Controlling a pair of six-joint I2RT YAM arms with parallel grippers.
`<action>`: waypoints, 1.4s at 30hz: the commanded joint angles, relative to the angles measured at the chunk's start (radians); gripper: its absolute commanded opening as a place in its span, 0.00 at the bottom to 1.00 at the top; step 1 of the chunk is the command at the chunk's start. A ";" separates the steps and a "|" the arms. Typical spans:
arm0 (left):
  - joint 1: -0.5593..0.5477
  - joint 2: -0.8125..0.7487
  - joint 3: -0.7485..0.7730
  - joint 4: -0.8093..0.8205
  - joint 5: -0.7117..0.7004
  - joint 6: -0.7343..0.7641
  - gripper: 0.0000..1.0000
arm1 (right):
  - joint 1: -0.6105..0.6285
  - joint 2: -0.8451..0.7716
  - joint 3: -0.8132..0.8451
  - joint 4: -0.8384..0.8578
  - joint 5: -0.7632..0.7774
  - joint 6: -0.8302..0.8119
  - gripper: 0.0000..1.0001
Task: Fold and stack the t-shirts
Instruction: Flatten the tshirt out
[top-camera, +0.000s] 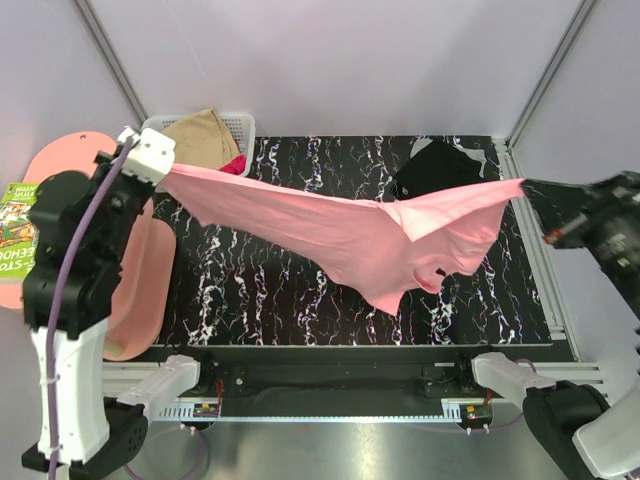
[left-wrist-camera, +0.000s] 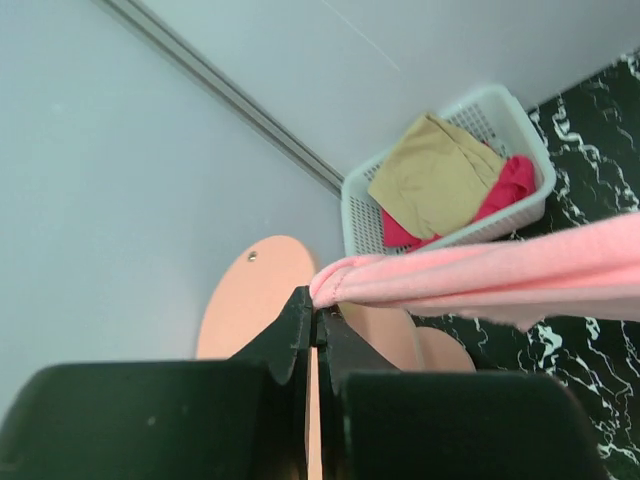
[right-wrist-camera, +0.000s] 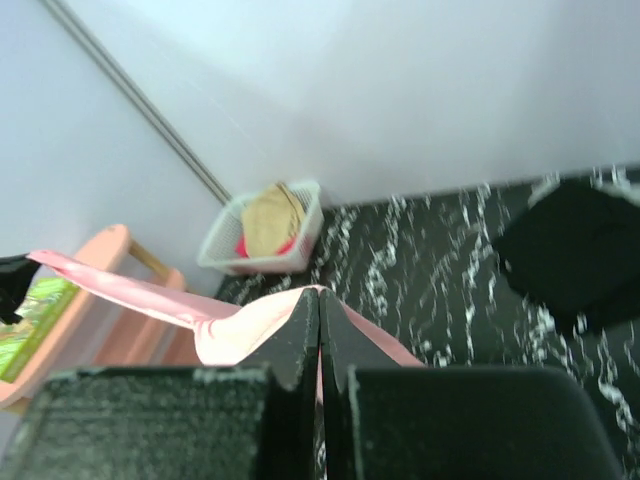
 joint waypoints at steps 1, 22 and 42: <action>0.006 -0.041 0.100 -0.078 -0.001 -0.020 0.00 | -0.001 0.074 0.292 -0.120 -0.047 -0.053 0.00; 0.004 0.059 -0.385 0.045 0.100 -0.041 0.00 | -0.001 0.158 -0.322 0.229 0.111 -0.082 0.00; 0.066 0.547 -0.516 0.453 -0.038 0.066 0.00 | -0.005 0.622 -0.411 0.421 0.036 -0.062 0.00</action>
